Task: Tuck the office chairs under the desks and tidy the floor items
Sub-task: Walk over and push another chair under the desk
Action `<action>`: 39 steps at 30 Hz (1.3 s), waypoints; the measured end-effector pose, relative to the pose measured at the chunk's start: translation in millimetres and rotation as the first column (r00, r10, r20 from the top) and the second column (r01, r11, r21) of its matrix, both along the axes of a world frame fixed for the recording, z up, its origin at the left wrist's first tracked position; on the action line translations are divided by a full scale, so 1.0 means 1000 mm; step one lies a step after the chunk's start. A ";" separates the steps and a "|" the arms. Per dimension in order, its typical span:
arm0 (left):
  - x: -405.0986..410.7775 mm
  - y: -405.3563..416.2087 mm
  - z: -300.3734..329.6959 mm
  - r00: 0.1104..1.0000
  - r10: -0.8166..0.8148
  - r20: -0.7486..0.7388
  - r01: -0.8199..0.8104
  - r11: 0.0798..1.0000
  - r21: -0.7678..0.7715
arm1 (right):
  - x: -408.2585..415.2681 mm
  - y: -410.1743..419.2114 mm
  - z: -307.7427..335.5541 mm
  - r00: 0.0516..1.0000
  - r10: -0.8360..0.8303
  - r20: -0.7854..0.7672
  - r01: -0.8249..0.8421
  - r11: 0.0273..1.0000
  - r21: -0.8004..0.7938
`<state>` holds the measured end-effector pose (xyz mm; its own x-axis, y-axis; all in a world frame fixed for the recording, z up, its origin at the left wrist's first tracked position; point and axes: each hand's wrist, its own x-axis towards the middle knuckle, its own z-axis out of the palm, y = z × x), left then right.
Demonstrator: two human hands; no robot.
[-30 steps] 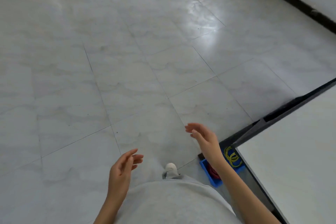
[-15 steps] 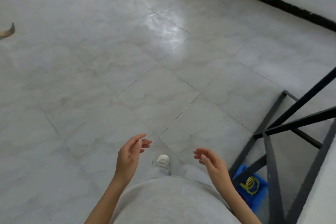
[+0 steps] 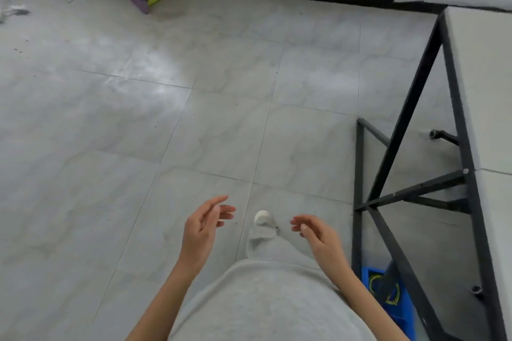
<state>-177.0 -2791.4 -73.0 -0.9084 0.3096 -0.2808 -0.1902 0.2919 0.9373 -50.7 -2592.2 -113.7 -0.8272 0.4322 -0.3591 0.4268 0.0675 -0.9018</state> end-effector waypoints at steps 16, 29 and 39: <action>-0.354 0.156 -0.021 0.995 -0.095 0.020 0.096 0.993 -0.073 | -0.383 0.181 0.021 0.984 -0.143 -0.110 0.147 0.988 0.035; -0.633 0.481 0.043 0.677 -0.727 -0.117 0.724 0.686 -0.075 | -0.499 0.332 0.009 0.681 -0.732 0.026 0.732 0.681 0.004; -0.724 0.660 0.005 0.791 -0.612 0.012 0.611 0.789 -0.061 | -0.648 0.605 0.031 0.712 -0.693 -0.114 0.695 0.718 -0.027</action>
<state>-900.5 -2131.3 -68.0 -0.5374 0.7844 -0.3098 0.0542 0.3987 0.9155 -698.7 -1987.1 -82.9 -0.3245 0.9055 -0.2734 0.2599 -0.1926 -0.9462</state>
